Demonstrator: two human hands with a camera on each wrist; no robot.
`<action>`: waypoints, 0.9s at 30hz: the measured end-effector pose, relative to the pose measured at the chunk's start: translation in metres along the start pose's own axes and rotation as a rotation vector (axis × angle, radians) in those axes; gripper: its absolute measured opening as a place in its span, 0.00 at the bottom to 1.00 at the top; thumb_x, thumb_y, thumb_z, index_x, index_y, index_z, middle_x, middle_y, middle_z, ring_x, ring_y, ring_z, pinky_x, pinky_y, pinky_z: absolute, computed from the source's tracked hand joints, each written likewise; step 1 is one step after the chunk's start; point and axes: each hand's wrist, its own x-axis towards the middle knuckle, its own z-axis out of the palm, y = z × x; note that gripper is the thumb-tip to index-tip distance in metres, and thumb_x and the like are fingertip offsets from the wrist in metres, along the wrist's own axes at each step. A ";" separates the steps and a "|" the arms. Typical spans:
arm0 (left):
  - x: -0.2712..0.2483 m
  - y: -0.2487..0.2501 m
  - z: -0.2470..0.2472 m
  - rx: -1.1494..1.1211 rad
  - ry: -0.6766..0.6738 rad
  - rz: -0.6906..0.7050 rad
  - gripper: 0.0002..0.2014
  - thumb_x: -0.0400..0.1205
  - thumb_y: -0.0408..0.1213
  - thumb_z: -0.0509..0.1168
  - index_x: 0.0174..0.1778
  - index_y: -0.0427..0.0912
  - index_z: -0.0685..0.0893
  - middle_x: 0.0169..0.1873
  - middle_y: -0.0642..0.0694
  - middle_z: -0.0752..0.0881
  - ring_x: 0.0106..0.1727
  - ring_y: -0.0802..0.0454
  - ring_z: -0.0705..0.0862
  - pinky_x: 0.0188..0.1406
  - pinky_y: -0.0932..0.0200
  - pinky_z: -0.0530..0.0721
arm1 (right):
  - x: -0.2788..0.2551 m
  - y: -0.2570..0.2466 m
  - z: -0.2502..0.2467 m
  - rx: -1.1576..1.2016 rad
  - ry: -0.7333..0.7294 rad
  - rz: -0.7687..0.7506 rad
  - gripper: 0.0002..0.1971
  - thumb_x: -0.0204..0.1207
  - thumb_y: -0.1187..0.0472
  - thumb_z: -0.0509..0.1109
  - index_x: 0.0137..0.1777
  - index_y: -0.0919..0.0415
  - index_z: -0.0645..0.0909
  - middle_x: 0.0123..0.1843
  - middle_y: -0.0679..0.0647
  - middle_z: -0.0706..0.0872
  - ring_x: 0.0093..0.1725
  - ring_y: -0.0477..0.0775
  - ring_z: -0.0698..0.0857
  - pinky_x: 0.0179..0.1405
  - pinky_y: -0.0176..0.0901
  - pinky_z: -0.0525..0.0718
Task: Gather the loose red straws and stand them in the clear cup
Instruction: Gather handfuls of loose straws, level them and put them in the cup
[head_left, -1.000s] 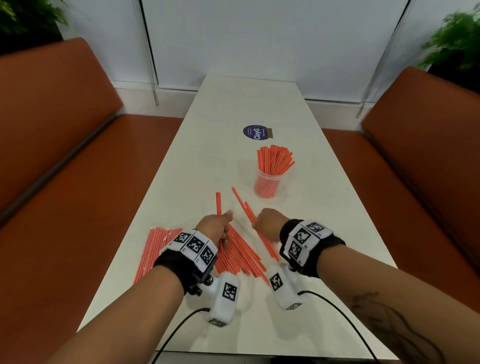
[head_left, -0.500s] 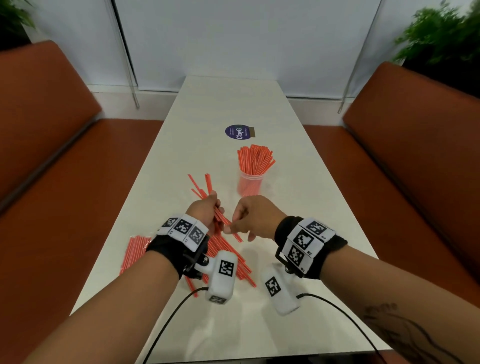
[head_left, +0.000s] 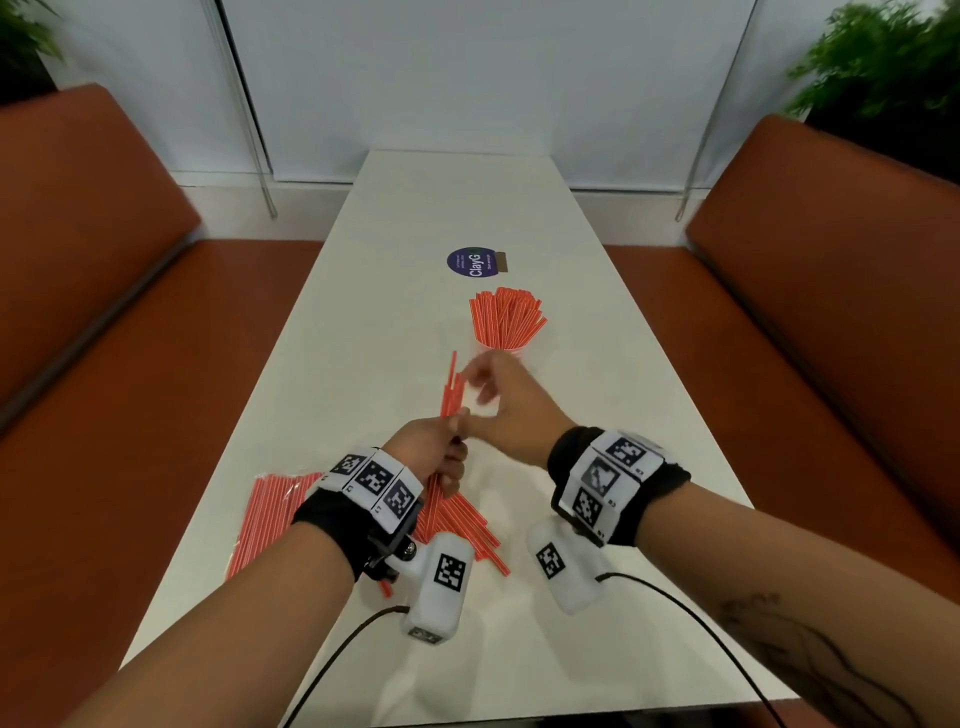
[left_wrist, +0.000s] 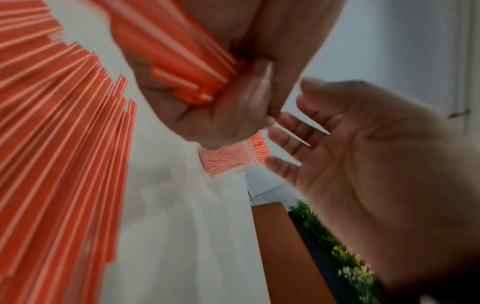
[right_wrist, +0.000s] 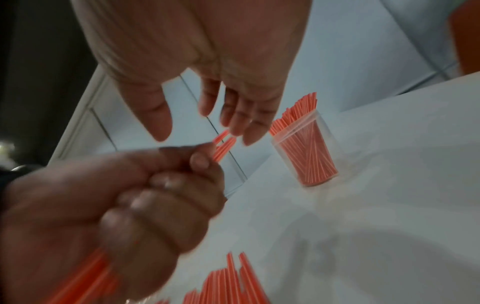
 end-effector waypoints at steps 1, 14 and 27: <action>-0.003 0.001 0.002 0.043 -0.039 -0.015 0.17 0.85 0.41 0.55 0.29 0.44 0.69 0.10 0.55 0.64 0.09 0.61 0.59 0.11 0.76 0.62 | 0.006 -0.002 -0.006 0.020 0.035 0.026 0.26 0.73 0.62 0.74 0.70 0.59 0.69 0.63 0.52 0.74 0.61 0.51 0.77 0.57 0.35 0.75; -0.005 0.003 0.010 0.032 -0.071 -0.030 0.19 0.85 0.46 0.56 0.28 0.44 0.68 0.11 0.55 0.65 0.10 0.62 0.60 0.11 0.75 0.61 | 0.019 -0.008 -0.019 -0.156 -0.252 0.136 0.25 0.86 0.58 0.55 0.82 0.60 0.60 0.84 0.55 0.60 0.83 0.52 0.59 0.77 0.38 0.56; 0.006 0.001 -0.010 -0.609 0.136 0.125 0.21 0.84 0.54 0.54 0.30 0.43 0.71 0.11 0.52 0.69 0.11 0.59 0.68 0.13 0.71 0.72 | -0.019 0.008 -0.005 -0.307 -0.456 -0.107 0.59 0.61 0.53 0.83 0.84 0.51 0.45 0.84 0.50 0.54 0.82 0.48 0.58 0.75 0.35 0.56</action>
